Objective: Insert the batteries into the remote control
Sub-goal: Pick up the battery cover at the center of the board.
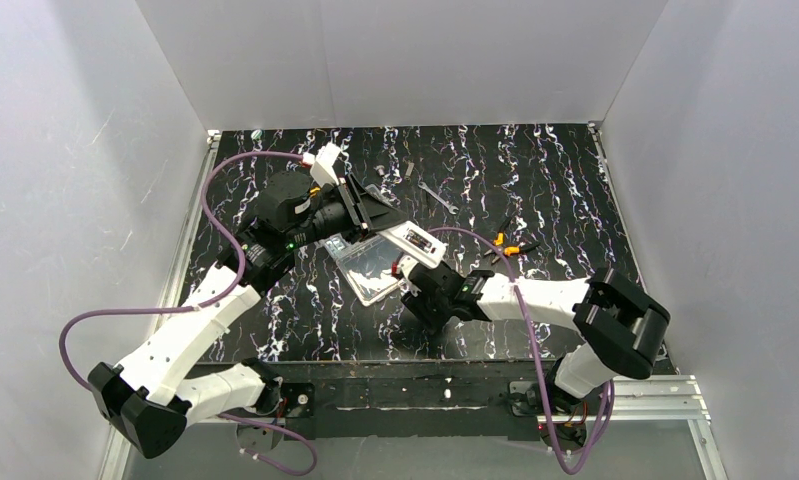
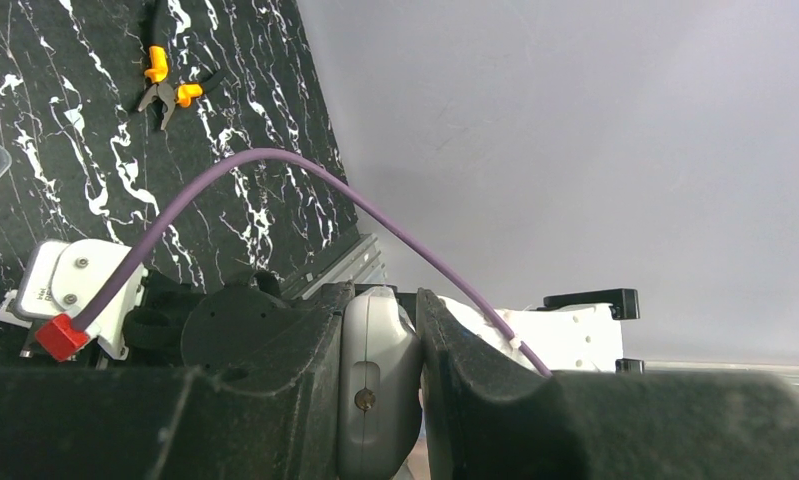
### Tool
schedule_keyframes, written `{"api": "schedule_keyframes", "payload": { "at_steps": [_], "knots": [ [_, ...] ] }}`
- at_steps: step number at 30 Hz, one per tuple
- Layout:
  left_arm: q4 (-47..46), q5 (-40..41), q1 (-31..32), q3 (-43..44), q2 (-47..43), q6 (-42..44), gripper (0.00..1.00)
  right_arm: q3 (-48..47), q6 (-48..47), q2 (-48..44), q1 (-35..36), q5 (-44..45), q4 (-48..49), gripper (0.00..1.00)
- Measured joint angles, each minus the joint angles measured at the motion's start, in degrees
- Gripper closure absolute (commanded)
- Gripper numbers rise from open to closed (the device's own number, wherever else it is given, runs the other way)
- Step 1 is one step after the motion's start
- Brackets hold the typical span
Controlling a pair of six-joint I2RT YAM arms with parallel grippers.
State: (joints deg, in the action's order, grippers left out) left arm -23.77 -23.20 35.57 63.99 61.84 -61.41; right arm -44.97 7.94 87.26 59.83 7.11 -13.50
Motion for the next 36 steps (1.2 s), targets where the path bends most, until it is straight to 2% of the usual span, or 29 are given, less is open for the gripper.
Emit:
{"api": "schedule_keyframes", "payload": {
  "at_steps": [7, 26, 31, 36],
  "knots": [
    [-0.85, -0.13, 0.0, 0.0, 0.66, -0.44, 1.0, -1.16, 1.03, 0.87, 0.2, 0.52, -1.16, 0.58],
    [-3.37, -0.2, 0.0, 0.0, 2.03, -3.02, 1.0, -0.5, 11.15, -1.99, -1.2, 6.67, -2.67, 0.66],
    [-4.22, -0.2, -0.22, 0.0, 2.01, -3.26, 1.0, 2.21, 14.51, -6.01, -5.81, 6.73, -3.02, 0.68],
    [-4.85, -0.15, -0.26, -0.31, 1.99, -3.21, 1.0, 4.11, 18.78, -12.33, -15.41, 7.56, -4.76, 0.68]
  ]
}}
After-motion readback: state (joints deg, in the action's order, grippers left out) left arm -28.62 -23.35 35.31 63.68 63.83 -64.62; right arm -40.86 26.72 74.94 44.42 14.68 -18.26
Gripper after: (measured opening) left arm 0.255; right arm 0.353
